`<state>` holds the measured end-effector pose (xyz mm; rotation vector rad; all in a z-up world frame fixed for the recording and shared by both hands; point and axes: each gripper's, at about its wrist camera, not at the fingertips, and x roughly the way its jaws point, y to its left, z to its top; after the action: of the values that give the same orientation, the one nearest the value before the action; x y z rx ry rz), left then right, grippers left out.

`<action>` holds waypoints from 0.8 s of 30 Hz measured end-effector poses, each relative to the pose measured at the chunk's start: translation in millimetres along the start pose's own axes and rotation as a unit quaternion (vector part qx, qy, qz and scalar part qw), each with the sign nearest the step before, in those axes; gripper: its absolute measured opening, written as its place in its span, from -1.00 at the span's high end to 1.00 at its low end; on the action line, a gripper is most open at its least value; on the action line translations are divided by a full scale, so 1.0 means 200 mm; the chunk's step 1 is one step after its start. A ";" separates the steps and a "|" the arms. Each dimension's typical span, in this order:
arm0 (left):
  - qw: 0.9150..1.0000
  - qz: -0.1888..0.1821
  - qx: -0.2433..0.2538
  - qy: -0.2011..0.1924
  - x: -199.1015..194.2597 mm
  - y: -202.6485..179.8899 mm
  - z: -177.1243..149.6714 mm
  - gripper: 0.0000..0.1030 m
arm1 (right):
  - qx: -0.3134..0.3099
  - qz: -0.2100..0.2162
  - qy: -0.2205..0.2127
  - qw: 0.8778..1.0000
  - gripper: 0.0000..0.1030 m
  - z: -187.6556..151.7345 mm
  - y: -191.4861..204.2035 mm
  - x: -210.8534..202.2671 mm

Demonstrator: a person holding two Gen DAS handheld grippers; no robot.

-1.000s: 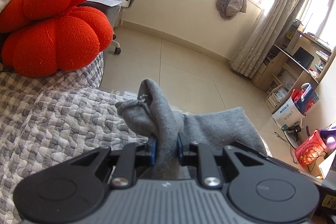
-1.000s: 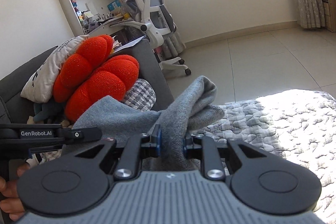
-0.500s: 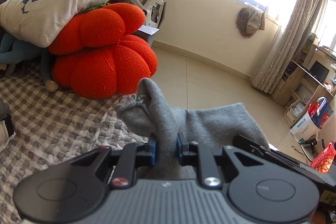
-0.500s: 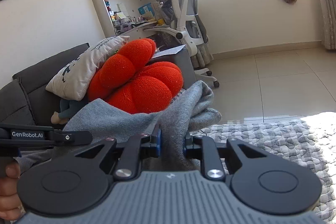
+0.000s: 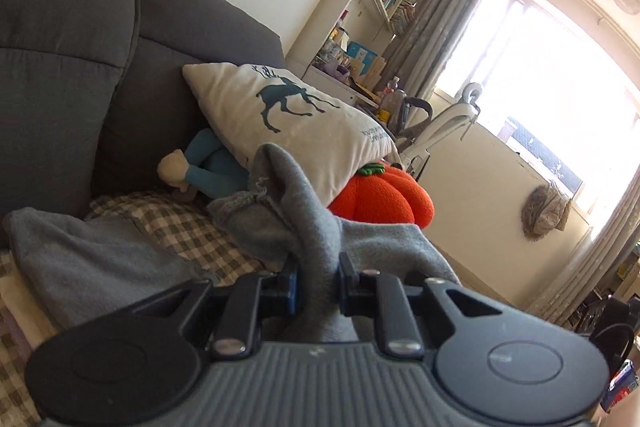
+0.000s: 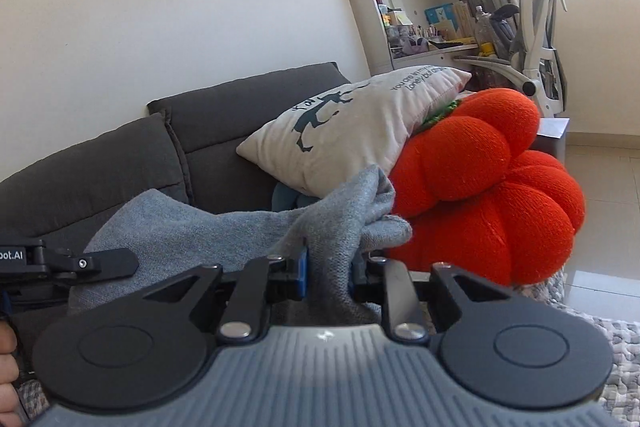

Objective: Fold clothes
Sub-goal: 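Lift the folded sweater with both grippers and carry it toward the sofa, then lower the sweater onto the clothes stack and open both grippers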

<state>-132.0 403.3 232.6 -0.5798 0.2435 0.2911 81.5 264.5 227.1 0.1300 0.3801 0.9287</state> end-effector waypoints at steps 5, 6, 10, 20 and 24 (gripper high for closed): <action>0.996 0.061 -0.013 -0.058 -0.13 0.27 0.10 0.65 | -0.020 0.059 0.033 0.998 0.58 0.04 0.25 0.44; 0.995 0.075 -0.013 -0.056 -0.11 0.33 0.07 0.65 | -0.023 0.070 0.041 0.996 0.58 0.05 0.29 0.53; 0.990 0.139 -0.016 -0.002 0.10 0.60 -0.11 0.62 | -0.045 0.008 0.131 0.990 0.29 -0.12 0.32 0.96; 0.992 0.114 -0.058 -0.018 -0.03 0.77 -0.18 0.53 | 0.035 -0.062 0.123 0.990 0.20 -0.45 -0.08 0.71; 0.991 0.127 -0.050 0.005 -0.06 0.71 -0.20 0.46 | 0.066 -0.029 0.111 0.991 0.11 -0.43 -0.07 0.48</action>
<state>-196.2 491.0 133.0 -0.6503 0.3135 0.5497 111.7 328.1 119.5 0.1356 0.6495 0.8621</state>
